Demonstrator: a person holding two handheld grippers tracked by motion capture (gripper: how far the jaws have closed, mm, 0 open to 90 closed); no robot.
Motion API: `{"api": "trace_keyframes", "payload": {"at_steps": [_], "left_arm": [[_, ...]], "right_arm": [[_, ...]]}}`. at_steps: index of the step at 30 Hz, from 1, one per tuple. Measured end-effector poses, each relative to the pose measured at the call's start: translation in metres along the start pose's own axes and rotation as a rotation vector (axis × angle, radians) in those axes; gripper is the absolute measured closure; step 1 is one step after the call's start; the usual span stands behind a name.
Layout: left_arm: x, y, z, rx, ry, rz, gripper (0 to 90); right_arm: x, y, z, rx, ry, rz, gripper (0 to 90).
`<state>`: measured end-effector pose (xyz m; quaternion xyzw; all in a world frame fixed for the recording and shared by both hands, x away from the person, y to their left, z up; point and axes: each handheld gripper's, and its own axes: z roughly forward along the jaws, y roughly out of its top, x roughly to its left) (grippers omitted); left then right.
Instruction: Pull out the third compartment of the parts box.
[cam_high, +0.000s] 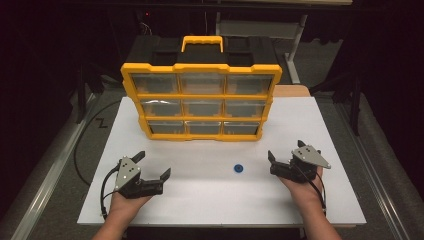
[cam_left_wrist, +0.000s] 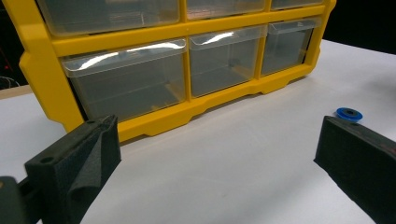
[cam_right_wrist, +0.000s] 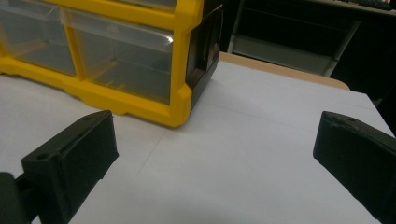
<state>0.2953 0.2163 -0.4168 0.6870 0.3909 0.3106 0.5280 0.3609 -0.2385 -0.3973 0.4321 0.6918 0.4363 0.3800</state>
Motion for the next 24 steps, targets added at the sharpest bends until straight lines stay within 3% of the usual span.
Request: {"api": "trace_keyframes", "payload": {"at_steps": [10, 15, 24], "left_arm": [[-0.001, -0.003, 0.002, -0.012, -0.007, 0.033, 2.3], [-0.001, -0.003, 0.002, -0.01, -0.031, 0.015, 2.3], [0.001, -0.003, 0.003, -0.011, -0.008, -0.003, 1.7]], "right_arm": [[0.0, 0.013, 0.022, -0.024, 0.0, 0.003, 0.9], [0.0, 0.016, 0.029, -0.024, 0.004, -0.004, 0.9], [0.0, 0.017, 0.04, -0.002, 0.027, -0.01, 0.9]]}}
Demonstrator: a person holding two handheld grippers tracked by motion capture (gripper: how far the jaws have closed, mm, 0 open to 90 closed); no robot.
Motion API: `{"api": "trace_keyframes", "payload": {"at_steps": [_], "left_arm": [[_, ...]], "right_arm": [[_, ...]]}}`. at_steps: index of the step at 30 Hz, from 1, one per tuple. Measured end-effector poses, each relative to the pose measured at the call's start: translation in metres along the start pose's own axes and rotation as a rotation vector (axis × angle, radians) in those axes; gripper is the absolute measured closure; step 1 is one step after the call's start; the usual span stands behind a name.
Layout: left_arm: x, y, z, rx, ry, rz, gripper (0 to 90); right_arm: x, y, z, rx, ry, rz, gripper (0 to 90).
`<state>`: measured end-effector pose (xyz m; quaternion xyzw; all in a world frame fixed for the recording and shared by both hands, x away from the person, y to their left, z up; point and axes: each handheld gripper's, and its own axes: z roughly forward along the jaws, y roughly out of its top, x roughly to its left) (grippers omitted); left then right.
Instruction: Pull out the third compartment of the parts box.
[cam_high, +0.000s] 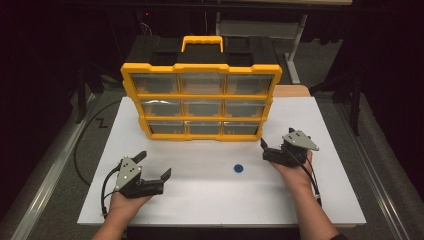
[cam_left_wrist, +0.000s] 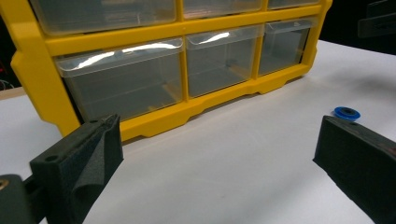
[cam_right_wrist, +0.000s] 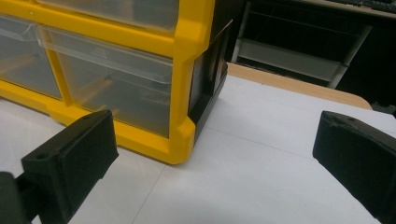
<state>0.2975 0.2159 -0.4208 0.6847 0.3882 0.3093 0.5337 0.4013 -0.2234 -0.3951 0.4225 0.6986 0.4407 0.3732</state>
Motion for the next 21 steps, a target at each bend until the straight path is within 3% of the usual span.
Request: {"api": "trace_keyframes", "payload": {"at_steps": [12, 18, 21], "left_arm": [[0.0, -0.002, -0.001, -0.012, 0.024, -0.019, 0.8], [0.0, -0.001, -0.003, -0.022, 0.031, -0.024, 0.8], [0.0, -0.001, -0.002, -0.023, 0.035, -0.022, 0.8]], "right_arm": [[-0.003, -0.002, -0.009, -0.018, -0.012, -0.023, 0.9], [-0.011, -0.012, -0.018, -0.008, -0.026, -0.03, 0.9], [-0.015, -0.02, -0.021, 0.006, -0.048, -0.057, 0.9]]}}
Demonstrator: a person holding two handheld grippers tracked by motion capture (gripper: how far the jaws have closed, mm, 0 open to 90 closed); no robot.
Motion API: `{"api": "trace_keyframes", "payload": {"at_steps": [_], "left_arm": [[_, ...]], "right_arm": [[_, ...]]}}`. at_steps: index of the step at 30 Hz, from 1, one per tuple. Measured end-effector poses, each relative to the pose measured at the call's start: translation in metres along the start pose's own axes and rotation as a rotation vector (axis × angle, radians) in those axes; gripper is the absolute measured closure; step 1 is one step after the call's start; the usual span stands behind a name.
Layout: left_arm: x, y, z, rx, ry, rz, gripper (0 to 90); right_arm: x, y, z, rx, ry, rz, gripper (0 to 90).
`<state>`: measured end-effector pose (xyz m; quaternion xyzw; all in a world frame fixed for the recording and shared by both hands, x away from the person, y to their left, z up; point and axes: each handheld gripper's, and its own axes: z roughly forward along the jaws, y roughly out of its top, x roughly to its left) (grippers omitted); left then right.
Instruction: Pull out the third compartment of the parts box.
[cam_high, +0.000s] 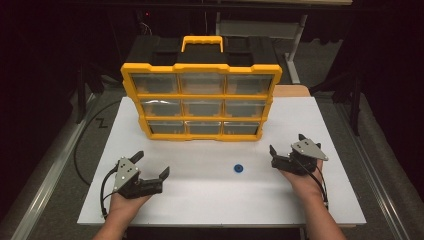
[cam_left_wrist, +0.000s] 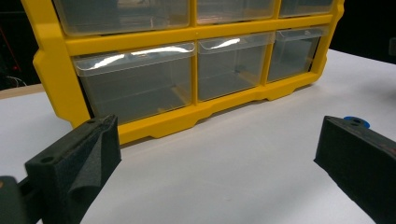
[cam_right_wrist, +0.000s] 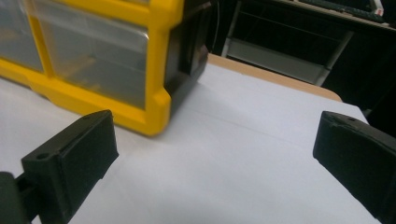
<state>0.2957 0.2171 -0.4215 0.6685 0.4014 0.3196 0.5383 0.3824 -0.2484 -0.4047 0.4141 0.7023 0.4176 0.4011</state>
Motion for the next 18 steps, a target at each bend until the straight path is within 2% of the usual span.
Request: {"api": "trace_keyframes", "payload": {"at_steps": [3, 7, 18], "left_arm": [[-0.001, 0.0, 0.0, 0.005, 0.0, 0.007, 0.8], [-0.002, 0.001, -0.002, -0.009, -0.009, 0.009, 0.8], [-0.003, 0.002, 0.0, -0.008, -0.034, 0.021, 1.5]], "right_arm": [[-0.003, -0.006, -0.001, 0.01, -0.011, -0.02, 0.9], [-0.006, -0.007, -0.002, 0.013, -0.028, -0.018, 0.9], [0.002, -0.013, 0.004, 0.061, -0.031, -0.144, 0.9]]}}
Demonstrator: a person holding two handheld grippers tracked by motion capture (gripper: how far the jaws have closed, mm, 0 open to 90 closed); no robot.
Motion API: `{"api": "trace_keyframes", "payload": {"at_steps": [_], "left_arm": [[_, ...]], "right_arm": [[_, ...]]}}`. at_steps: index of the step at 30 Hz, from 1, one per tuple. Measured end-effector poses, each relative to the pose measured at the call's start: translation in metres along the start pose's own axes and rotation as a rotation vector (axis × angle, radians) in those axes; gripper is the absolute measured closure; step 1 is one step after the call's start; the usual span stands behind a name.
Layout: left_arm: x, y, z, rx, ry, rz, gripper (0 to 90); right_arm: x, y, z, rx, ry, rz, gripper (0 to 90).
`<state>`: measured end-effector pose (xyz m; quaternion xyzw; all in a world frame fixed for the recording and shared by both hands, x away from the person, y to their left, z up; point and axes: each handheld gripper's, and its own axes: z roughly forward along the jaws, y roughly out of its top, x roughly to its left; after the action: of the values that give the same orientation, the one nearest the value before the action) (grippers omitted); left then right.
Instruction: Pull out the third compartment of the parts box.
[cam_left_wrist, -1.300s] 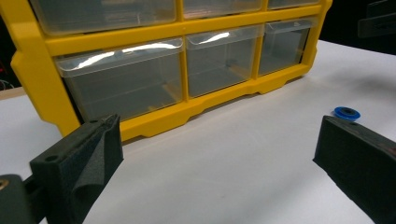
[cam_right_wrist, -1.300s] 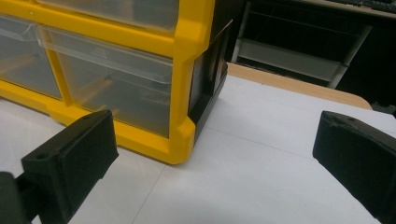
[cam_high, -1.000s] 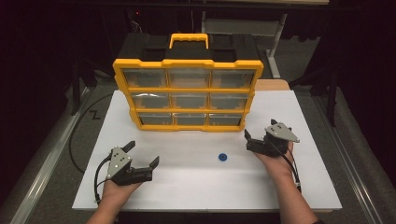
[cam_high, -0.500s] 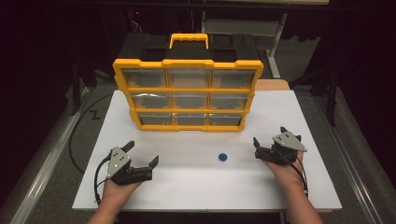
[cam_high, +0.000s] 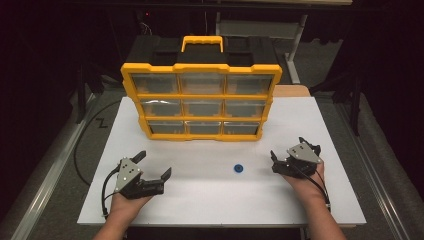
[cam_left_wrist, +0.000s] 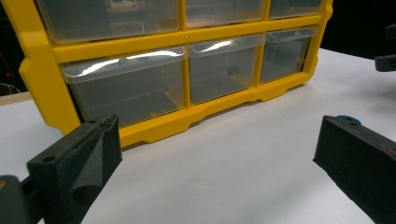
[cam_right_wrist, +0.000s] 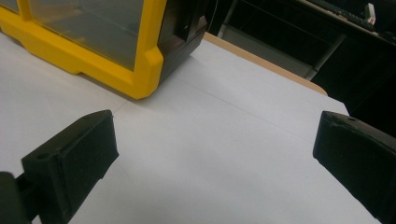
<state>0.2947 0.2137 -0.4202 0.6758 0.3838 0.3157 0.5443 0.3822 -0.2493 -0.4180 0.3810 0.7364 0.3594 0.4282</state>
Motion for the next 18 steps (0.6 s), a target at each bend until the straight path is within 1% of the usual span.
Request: {"api": "trace_keyframes", "payload": {"at_steps": [3, 5, 7, 11, 13, 17, 18], "left_arm": [[0.0, 0.0, 0.0, -0.002, -0.003, 0.001, 1.6], [0.0, 0.0, 0.0, -0.003, -0.004, 0.003, 1.5], [-0.001, 0.0, 0.0, -0.007, -0.006, 0.007, 1.5], [-0.001, 0.001, -0.001, -0.012, -0.008, 0.009, 1.5], [-0.001, 0.0, 0.0, -0.011, -0.007, 0.008, 1.6], [-0.001, 0.001, 0.0, -0.015, 0.012, 0.016, 0.7], [-0.001, 0.0, 0.0, -0.015, 0.009, 0.014, 0.7]], "right_arm": [[0.002, 0.0, 0.001, 0.004, -0.011, -0.034, 0.9], [0.004, 0.0, 0.002, 0.01, -0.007, -0.057, 1.0], [0.007, -0.001, 0.003, 0.019, -0.002, -0.087, 1.1], [0.012, -0.001, 0.004, 0.033, -0.007, -0.157, 1.0], [0.015, -0.001, 0.004, 0.033, -0.01, -0.18, 1.0], [0.018, 0.0, 0.004, 0.036, -0.023, -0.225, 1.0], [0.019, 0.0, 0.004, 0.036, -0.03, -0.247, 1.0]]}}
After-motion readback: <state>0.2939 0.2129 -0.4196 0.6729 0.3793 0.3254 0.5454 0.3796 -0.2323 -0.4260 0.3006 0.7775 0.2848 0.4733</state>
